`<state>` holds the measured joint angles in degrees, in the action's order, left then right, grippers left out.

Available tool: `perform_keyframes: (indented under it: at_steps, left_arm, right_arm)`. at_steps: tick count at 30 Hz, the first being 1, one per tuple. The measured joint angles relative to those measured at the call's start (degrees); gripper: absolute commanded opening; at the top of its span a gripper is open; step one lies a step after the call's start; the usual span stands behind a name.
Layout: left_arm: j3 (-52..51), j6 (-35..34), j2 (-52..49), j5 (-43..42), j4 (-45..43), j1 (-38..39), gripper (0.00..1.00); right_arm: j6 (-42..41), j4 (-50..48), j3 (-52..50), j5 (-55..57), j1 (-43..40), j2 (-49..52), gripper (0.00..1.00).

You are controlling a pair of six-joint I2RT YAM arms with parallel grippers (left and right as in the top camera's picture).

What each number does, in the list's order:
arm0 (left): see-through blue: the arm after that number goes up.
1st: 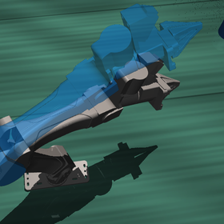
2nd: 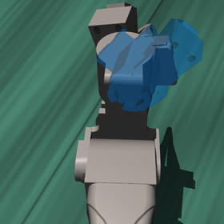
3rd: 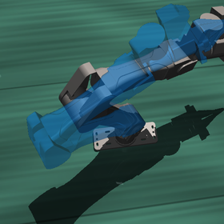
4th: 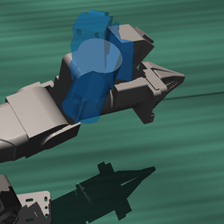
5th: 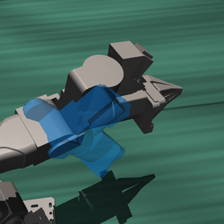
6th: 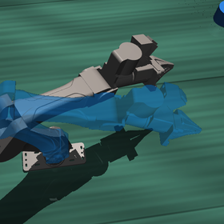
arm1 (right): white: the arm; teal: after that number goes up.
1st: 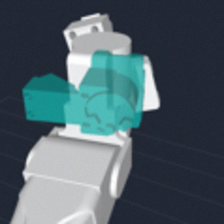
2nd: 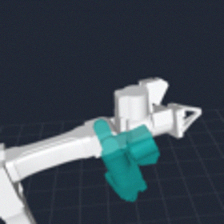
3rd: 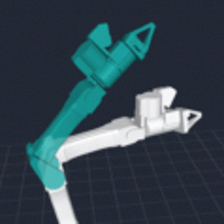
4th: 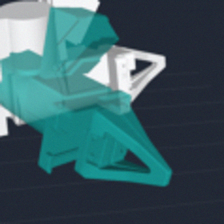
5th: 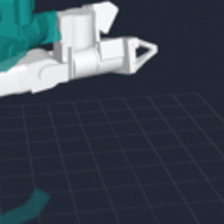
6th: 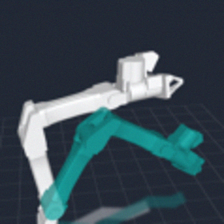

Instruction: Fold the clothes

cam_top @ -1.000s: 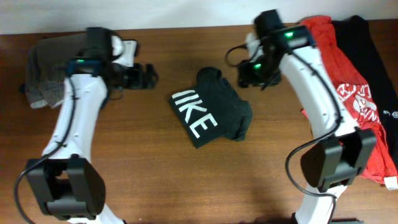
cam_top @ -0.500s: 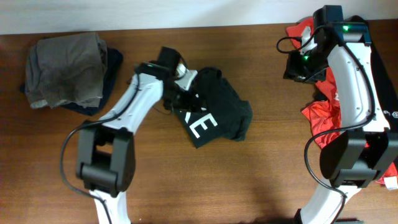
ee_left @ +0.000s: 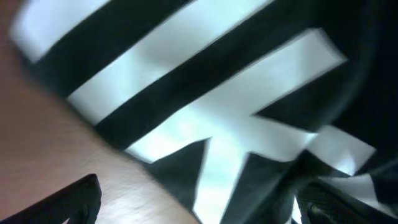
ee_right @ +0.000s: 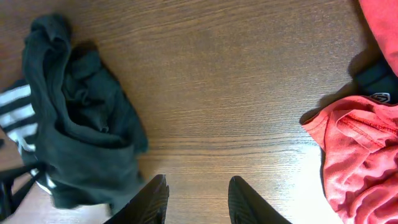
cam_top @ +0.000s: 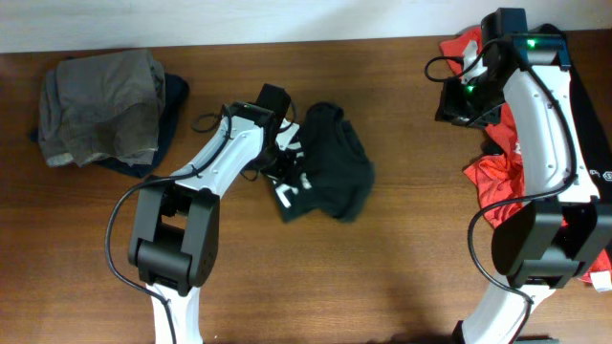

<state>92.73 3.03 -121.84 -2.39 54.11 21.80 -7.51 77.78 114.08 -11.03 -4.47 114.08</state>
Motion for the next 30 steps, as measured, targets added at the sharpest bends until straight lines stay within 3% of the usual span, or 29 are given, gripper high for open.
perform_keyframes:
  at_steps: [12, 13, 18, 24, 30]
  left_arm:
    - [0.3, 10.9, -3.6, 20.3, -15.9, -0.7, 0.99]
    - [0.5, 11.1, -3.9, 21.7, -16.8, -1.0, 0.99]
    - [3.2, 11.8, -4.4, 27.3, -11.8, -4.9, 0.99]
    - [11.0, 12.5, -4.5, 26.8, -0.8, -5.6, 0.99]
    - [18.1, 10.8, -2.4, 13.9, 1.6, -1.6, 0.99]
  right_arm:
    - [0.0, 0.0, 0.0, 0.4, 0.0, 0.0, 0.38]
    - [0.0, 0.0, 0.0, 0.5, 0.0, 0.0, 0.42]
    - [0.1, -0.3, 0.0, 1.4, 0.0, 0.0, 0.46]
    - [0.1, -1.8, 0.0, 1.9, 0.0, 0.0, 0.49]
    - [0.2, -2.0, 0.0, 2.0, -0.1, 0.0, 0.49]
